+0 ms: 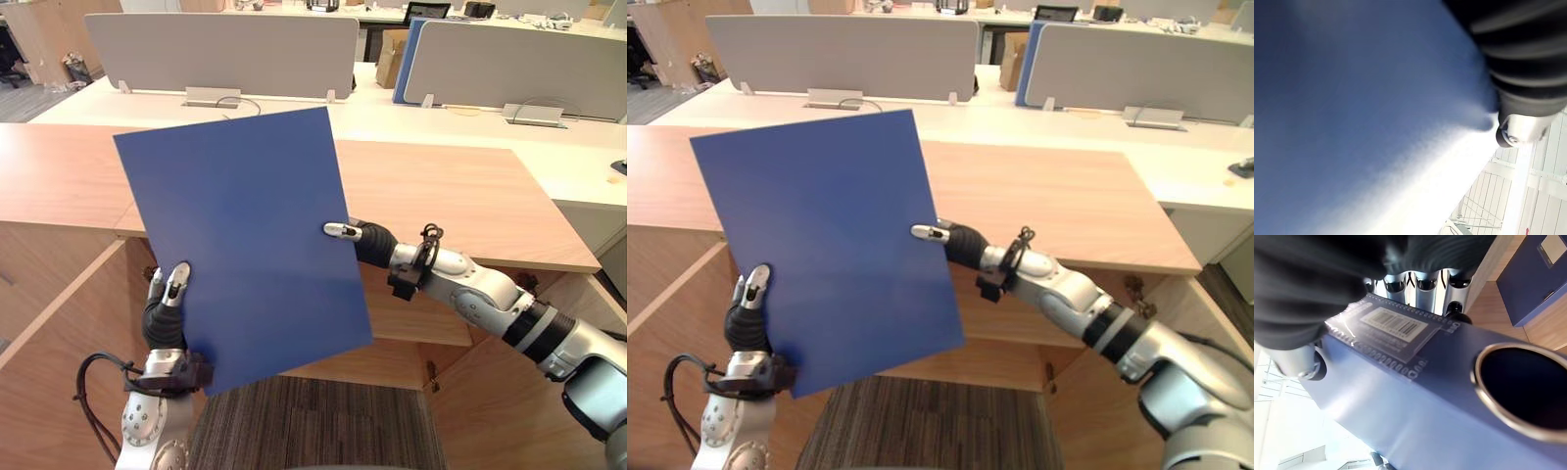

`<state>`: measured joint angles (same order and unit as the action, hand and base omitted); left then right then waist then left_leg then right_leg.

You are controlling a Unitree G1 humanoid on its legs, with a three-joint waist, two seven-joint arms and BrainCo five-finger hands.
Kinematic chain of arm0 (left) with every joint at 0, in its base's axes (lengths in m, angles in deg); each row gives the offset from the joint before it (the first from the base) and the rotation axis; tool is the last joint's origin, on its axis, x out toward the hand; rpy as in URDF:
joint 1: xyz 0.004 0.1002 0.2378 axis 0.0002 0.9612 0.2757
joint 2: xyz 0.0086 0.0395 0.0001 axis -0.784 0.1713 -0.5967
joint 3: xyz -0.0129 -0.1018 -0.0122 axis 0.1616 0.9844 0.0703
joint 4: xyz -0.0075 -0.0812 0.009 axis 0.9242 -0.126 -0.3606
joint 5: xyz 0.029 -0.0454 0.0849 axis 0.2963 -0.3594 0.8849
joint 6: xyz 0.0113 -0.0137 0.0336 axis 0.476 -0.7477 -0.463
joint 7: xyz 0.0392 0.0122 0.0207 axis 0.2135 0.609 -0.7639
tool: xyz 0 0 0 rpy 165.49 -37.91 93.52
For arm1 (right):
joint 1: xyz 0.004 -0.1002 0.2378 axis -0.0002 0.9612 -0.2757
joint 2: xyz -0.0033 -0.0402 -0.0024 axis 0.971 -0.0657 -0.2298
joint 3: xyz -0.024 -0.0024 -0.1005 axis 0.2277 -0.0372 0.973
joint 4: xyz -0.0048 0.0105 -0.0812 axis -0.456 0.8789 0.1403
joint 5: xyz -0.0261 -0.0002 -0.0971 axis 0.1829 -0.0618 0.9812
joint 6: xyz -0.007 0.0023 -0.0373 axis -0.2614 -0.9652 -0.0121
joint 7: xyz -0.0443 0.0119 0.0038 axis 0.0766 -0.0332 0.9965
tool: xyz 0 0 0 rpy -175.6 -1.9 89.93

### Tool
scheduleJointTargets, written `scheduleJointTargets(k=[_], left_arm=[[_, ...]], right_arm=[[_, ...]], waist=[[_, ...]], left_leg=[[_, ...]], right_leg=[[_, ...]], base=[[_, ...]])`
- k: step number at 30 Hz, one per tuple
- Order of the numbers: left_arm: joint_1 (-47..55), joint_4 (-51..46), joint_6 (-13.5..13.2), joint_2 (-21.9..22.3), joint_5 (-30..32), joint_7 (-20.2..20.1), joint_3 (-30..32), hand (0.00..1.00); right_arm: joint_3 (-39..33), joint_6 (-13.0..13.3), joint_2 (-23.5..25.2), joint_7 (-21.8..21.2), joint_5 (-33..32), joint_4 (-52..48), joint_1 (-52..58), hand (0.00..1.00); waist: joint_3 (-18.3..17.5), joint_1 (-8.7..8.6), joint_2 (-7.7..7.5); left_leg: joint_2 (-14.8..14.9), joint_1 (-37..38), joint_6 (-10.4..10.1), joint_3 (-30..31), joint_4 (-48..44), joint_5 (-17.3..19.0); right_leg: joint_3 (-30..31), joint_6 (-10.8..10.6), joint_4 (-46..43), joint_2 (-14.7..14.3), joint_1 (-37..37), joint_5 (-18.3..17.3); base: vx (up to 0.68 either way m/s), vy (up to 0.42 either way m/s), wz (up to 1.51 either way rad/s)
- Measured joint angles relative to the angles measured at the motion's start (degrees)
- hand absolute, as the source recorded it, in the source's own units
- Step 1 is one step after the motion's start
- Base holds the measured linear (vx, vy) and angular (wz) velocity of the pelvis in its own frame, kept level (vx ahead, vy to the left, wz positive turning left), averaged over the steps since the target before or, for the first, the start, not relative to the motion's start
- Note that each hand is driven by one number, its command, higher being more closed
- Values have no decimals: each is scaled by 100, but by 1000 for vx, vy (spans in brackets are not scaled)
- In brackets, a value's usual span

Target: Walk over to the cabinet, pick up the folder, carry it to the office cabinet, place the folder inside the office cabinet, then close the office cabinet door

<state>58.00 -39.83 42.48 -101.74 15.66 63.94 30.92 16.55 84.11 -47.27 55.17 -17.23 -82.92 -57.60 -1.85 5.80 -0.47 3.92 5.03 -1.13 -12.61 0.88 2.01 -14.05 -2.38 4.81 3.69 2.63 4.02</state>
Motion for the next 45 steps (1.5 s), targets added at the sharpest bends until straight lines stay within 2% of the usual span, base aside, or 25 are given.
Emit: scheduleJointTargets(k=[2, 5, 7, 8, 11, 17, 20, 22, 25, 31, 38, 45], left_arm=[[0, -3, -59, 2, 0, -14, 0, 0], [44, 2, -74, 20, -28, -203, -1, 0], [97, 359, -87, 47, -294, -549, -90, 0], [95, 580, -74, 68, -419, -659, -141, 0], [73, 1813, 208, 220, -1020, -1047, -487, 0], [-50, 3616, 563, 635, -1956, -1423, -476, 0], [-189, 5020, 957, 866, -2613, -1275, -75, 0], [-58, 5770, 1167, 909, -2935, -1033, 162, 0], [1, 6201, 1195, 909, -2921, -920, 359, 0], [7, 6769, 1197, 876, -2418, -870, 604, 0], [-122, 7376, 1199, 818, -1864, -875, 885, 0], [-134, 7738, 1184, 780, -1366, -935, 967, 0]], right_arm=[[-262, -10, 150, 5, 283, -11, 54, 100], [-1180, 64, 573, 116, 1278, -409, 378, 100], [-1645, 204, 938, 241, 2060, -712, 523, 100], [-1678, 224, 1040, 280, 2239, -722, 528, 100], [-1705, 227, 1377, 328, 2922, -743, 698, 100], [-1707, 193, 1446, 391, 3459, -742, 1285, 100], [-2000, 197, 1625, 488, 3437, -765, 1483, 100], [-2394, 392, 1953, 553, 3464, -1052, 1500, 100], [-2800, 689, 2179, 759, 3978, -1254, 1514, 100], [-2814, 731, 2250, 867, 4409, -1254, 1790, 100], [-2851, 771, 2389, 871, 4784, -1353, 1857, 100], [-2877, 974, 2536, 897, 5029, -1575, 1857, 100]], waist=[[-13, -15, 8], [-22, -26, 19], [-52, -48, 46], [-71, -59, 59], [-119, -99, 32], [-146, -110, -12], [-138, -212, -17], [-117, -316, -39], [-105, -265, -58], [-17, -234, -164], [146, -267, -172], [179, -298, -213]], left_leg=[[4, 2, -1, -2, 0, 1], [10, -4, -5, -11, 0, 3], [9, -7, -7, -23, 2, 5], [8, -7, -7, -24, 3, 5], [11, -9, -7, -33, 3, 5], [15, -65, -5, -109, 3, 4], [29, -97, -3, -127, -8, 2], [48, -101, -3, -139, -8, 3], [48, -98, -2, -124, -23, 3], [46, -102, -2, -109, -33, 1], [44, -99, -1, -109, -34, 0], [46, -88, 1, -108, -37, -1]], right_leg=[[2, 1, 0, -4, 0, 0], [10, 1, 0, -10, -15, 1], [23, 2, 1, -9, -26, 2], [23, 2, 1, -8, -26, 2], [34, 12, 1, -13, -34, 11], [134, 28, 1, -26, -134, 40], [161, 33, 1, -46, -177, 51], [182, 34, 1, -66, -193, 50], [180, 37, 2, -61, -177, 52], [180, 62, 2, -54, -173, 71], [180, 61, 2, -59, -175, 73], [181, 61, 2, -59, -165, 73]], base=[[0, 0, 0], [0, 0, -1], [0, 0, 0], [0, 0, 0], [0, 0, -1], [-7, 0, -7], [-20, -6, -6], [-7, -15, -5], [-34, -1, 2], [-56, 4, 0], [0, 0, 0], [0, 0, 0]])
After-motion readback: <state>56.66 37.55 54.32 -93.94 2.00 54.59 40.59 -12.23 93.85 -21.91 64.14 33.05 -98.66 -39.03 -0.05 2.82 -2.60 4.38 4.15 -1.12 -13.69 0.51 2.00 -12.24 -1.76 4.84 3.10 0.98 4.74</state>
